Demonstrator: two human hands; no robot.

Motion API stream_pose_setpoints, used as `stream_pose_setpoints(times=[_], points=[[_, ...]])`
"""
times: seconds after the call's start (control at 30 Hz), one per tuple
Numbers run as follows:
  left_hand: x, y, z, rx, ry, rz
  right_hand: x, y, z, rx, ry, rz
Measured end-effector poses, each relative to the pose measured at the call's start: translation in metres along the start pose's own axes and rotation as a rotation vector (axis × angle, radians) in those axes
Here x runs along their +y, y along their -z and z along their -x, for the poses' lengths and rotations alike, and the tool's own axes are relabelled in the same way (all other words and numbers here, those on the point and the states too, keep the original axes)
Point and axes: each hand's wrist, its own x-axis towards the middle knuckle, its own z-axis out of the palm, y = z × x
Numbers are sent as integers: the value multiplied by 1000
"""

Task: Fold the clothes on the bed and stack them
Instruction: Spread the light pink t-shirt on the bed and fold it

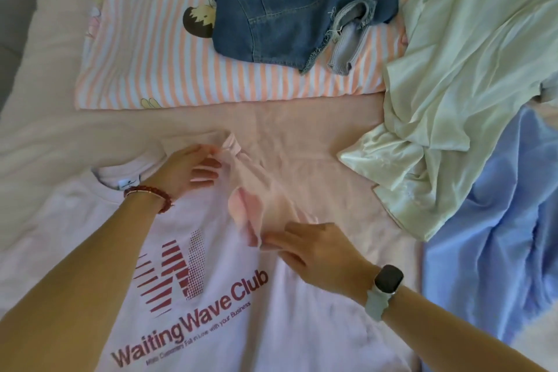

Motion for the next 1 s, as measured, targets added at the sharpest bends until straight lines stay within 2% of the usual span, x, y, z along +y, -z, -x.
stream_pose_setpoints(times=[0.07,0.1,0.13,0.2,0.27,0.33,0.4,0.47,0.63,0.77,0.83,0.93,0.97,1.0], points=[[-23,12,11,-39,197,106,-16,-23,11,-362,-128,-66],[-33,14,13,-31,252,130,-20,-31,17,-426,-188,-99],[-42,14,13,-17,282,132,-21,-36,21,-378,-227,-128],[-54,9,8,37,278,40,-18,-43,27,-91,-337,-107],[-60,1,5,122,149,-220,-10,-45,29,174,-644,-100],[-64,-7,1,214,-10,-354,0,-48,30,207,-990,-174],[-62,-13,-2,302,-113,-337,8,-50,26,166,-1139,-201],[-57,-18,-9,359,-171,-331,13,-50,18,146,-1179,-244],[-36,-24,-30,388,-211,-408,28,-54,1,-36,-1209,-274],[-21,-30,-52,392,-248,-208,27,-60,9,21,-1188,-191],[-19,-37,-63,416,-259,-279,28,-66,19,53,-1197,-127],[-23,-46,-73,460,-300,-492,35,-66,31,103,-1357,-121],[-24,-48,-74,468,-304,-483,36,-65,34,132,-1335,-83],[-25,-48,-73,466,-308,-450,35,-64,37,185,-1235,-15]])
